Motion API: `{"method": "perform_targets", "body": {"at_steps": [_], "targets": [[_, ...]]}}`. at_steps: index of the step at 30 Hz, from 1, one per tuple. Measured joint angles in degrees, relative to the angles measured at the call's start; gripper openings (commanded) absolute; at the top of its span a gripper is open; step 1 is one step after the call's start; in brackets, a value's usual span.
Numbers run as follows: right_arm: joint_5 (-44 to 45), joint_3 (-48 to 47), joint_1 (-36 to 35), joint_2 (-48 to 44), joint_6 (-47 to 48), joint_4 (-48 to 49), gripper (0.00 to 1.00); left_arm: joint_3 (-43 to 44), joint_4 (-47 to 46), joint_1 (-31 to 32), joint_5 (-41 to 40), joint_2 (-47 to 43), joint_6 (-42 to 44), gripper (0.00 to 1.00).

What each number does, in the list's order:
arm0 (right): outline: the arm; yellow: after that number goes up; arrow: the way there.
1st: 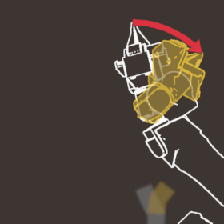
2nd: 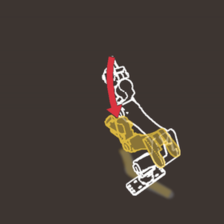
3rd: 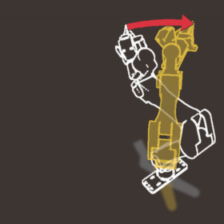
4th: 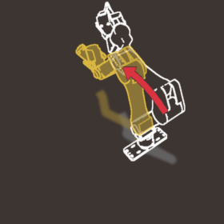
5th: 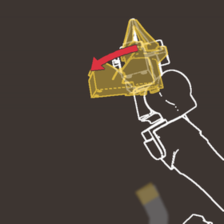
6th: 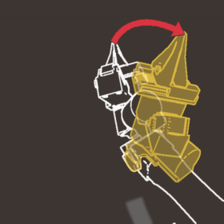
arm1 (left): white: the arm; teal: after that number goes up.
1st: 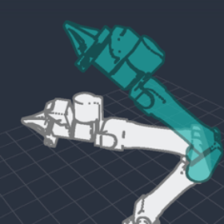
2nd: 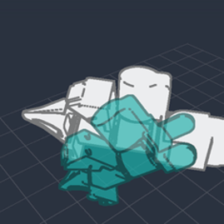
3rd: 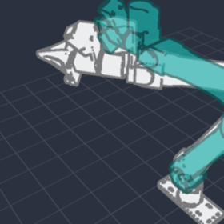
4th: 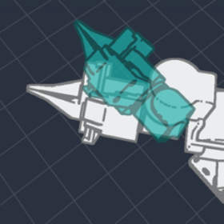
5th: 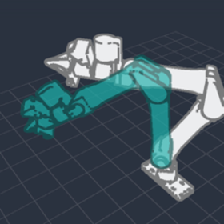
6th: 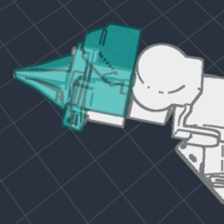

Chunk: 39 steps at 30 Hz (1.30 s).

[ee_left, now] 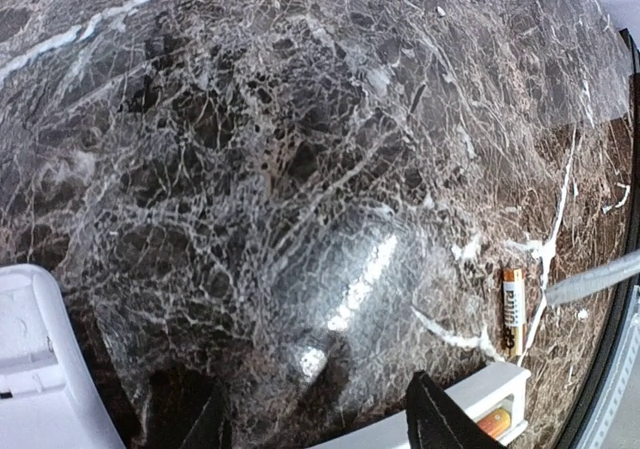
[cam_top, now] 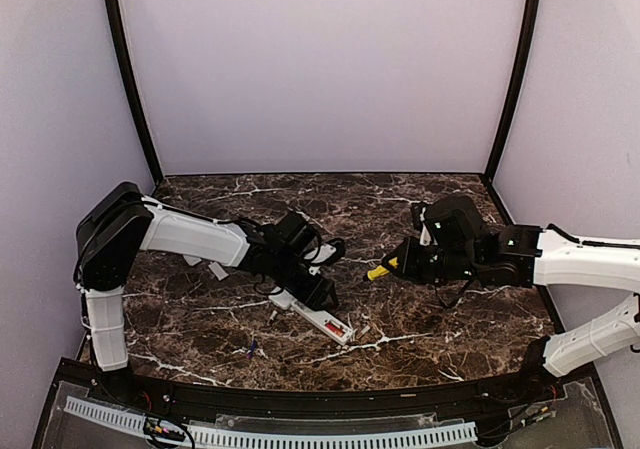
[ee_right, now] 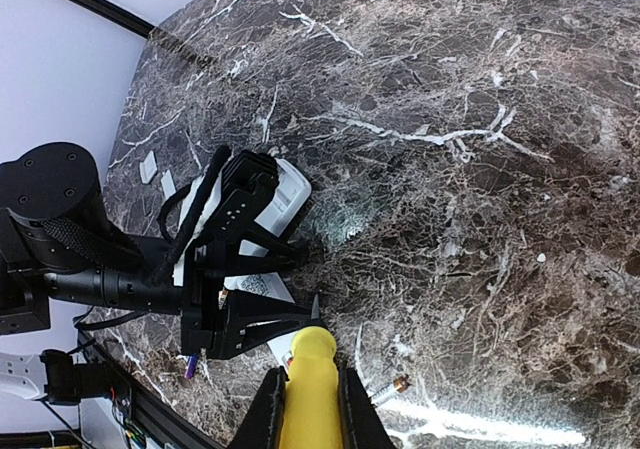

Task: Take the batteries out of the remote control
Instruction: Adjust the remote control without the battery cover at the center of the board.

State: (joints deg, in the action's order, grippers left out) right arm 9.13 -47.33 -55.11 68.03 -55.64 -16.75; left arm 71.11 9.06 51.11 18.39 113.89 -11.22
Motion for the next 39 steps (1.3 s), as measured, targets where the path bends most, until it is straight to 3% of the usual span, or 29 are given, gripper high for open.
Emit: {"method": "perform_targets", "body": {"at_steps": [21,34,39], "targets": [[0.02,0.0,0.02,0.39,-0.33,0.35,0.0,-8.17,2.67,0.7,6.49,-7.17,-1.03,0.63],[0.74,0.35,0.04,0.22,-0.63,0.0,0.0,-8.22,5.92,6.95,-6.29,-8.24,3.1,0.63],[1.01,0.57,0.04,0.2,-0.61,-0.09,0.0,-8.22,6.1,7.48,-8.37,-8.26,3.19,0.55]]}}
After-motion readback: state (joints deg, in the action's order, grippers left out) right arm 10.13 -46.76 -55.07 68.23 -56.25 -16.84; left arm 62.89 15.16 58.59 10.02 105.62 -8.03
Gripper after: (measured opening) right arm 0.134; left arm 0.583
